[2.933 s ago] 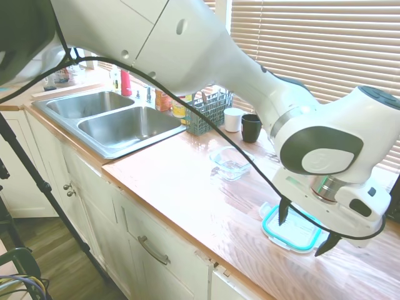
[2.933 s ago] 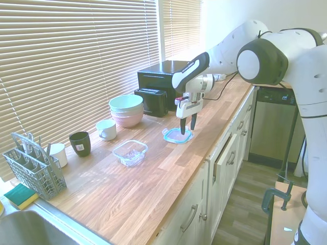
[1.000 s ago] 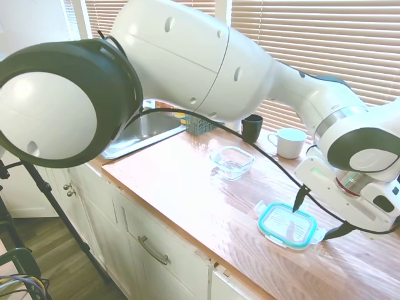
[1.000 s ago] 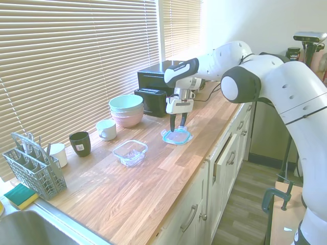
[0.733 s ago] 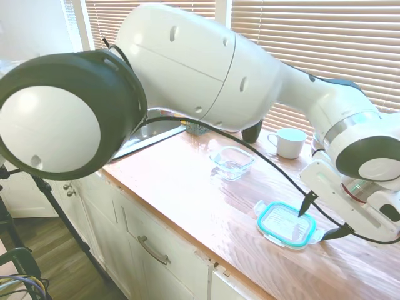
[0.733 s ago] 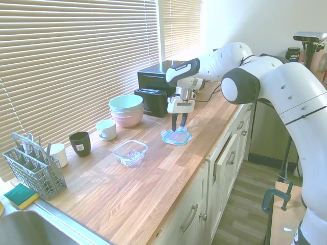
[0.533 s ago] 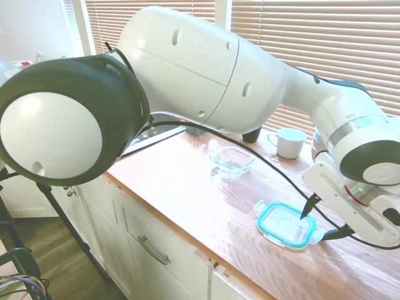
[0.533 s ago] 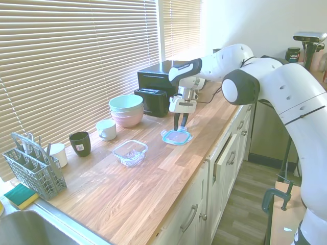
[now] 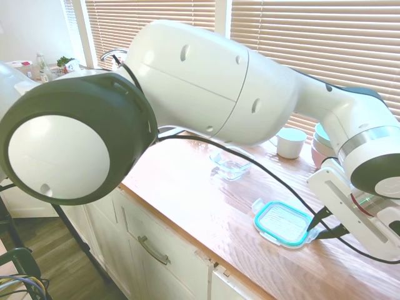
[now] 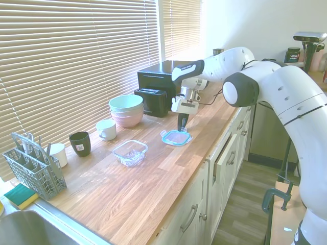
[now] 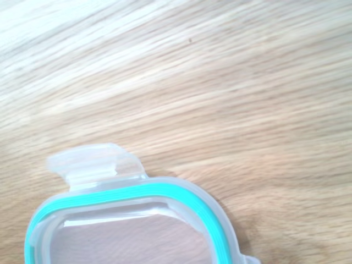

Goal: Cover the lid of the food container

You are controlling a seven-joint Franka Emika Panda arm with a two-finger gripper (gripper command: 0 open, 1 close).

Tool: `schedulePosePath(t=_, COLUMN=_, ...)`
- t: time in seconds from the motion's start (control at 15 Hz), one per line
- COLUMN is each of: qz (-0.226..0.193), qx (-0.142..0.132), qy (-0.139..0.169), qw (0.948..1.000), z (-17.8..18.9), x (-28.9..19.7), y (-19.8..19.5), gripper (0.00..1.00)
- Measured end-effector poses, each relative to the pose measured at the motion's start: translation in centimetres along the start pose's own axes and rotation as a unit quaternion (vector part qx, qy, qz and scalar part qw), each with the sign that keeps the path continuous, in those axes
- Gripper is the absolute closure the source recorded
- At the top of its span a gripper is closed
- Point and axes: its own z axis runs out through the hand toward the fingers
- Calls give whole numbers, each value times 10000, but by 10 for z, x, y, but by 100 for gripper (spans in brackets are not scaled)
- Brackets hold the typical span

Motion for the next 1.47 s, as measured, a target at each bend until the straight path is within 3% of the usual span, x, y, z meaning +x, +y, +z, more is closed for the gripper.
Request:
schedulePosePath(t=0.53, qz=-188, qx=7, qy=-25, qw=9998, z=-2, x=-14, y=-22, gripper=100)
schedulePosePath(t=0.93, qz=-378, qx=142, qy=227, qw=9989, z=-60, x=-54, y=-46, gripper=100)
schedulePosePath(t=1.47, qz=-484, qx=-16, qy=502, qw=9976, z=-108, x=-122, y=-89, gripper=100)
